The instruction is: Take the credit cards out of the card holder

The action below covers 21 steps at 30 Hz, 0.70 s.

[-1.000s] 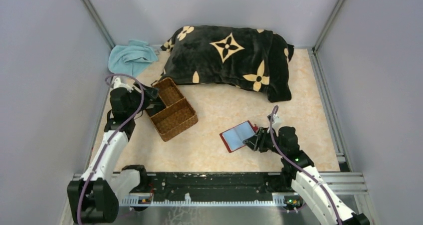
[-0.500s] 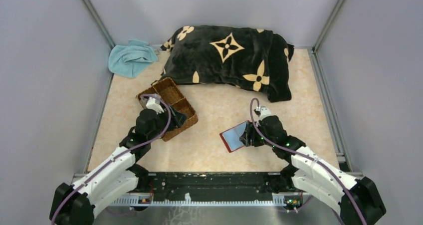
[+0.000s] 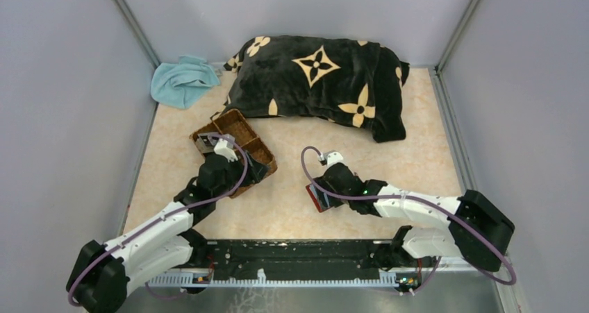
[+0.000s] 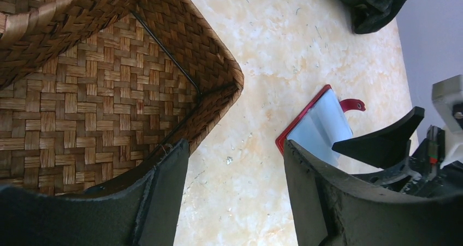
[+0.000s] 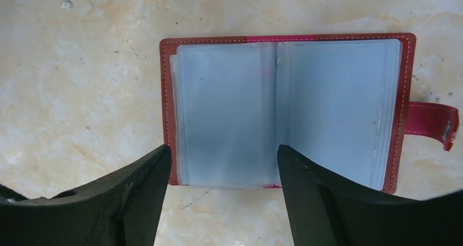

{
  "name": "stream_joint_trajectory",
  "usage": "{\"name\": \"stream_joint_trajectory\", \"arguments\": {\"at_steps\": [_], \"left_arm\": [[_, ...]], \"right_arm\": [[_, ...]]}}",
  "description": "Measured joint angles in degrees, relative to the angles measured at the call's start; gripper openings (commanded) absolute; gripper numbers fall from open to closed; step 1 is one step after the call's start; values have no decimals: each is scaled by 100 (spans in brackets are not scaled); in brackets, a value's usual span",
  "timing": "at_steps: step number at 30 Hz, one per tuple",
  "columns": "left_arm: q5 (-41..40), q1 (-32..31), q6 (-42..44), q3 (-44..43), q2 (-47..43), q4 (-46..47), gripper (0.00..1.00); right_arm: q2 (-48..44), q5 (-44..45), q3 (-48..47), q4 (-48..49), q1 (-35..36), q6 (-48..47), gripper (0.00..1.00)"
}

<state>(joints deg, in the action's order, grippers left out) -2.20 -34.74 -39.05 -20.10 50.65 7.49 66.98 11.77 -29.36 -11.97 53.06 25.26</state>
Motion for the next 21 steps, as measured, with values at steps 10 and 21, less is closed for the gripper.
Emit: {"name": "stream_joint_trajectory", "arguments": {"at_steps": [10,21], "left_arm": [[-68,0,-17,151,-208,2,70],[-81,0,-39,210,-57,225,69]], "right_arm": [[542,415,-118,22,122,-20,61],[680,658,-151,28,229,28,31]]}}
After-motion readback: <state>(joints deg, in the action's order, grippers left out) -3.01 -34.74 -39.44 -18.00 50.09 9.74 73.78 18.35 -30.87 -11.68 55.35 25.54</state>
